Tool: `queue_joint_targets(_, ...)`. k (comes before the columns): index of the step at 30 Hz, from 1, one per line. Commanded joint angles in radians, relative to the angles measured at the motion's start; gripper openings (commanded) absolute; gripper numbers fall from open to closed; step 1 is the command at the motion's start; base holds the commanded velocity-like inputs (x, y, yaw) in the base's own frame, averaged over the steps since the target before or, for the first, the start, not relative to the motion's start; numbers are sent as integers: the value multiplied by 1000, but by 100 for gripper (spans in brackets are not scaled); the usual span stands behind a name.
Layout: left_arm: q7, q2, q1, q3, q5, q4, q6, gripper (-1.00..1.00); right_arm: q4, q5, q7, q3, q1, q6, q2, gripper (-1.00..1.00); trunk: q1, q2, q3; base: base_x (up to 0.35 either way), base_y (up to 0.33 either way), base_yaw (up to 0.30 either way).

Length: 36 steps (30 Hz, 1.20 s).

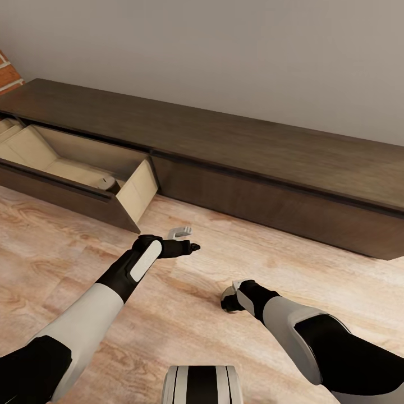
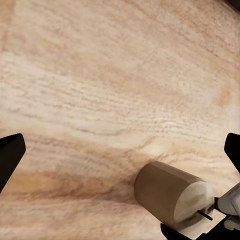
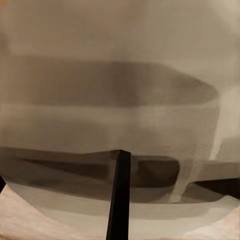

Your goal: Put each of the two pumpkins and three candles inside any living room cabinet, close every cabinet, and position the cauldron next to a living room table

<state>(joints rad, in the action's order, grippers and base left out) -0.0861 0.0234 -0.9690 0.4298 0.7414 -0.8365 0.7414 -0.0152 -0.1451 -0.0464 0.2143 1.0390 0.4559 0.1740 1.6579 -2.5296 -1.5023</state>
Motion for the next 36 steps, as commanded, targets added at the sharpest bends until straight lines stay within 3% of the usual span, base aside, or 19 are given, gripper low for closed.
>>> queue_joint_targets(1,-9,0,-1,2,10,-1,3,100,-2,-11,-4,7,1,1,0,-100,0,0,-1,-15,0,0)
queue_joint_targets(13,-9,0,-1,3,10,-1,3,100,-2,-11,-4,8,1,1,0,-100,0,0,-1,-75,0,0)
queue_joint_targets(29,-7,0,-1,3,10,1,7,100,-2,-11,-4,7,-1,1,0,-100,-7,3,73,-2,0,0)
queue_joint_targets(36,-5,5,-1,4,10,20,10,100,-2,-10,-3,7,-33,1,0,-100,-11,5,111,0,0,0)
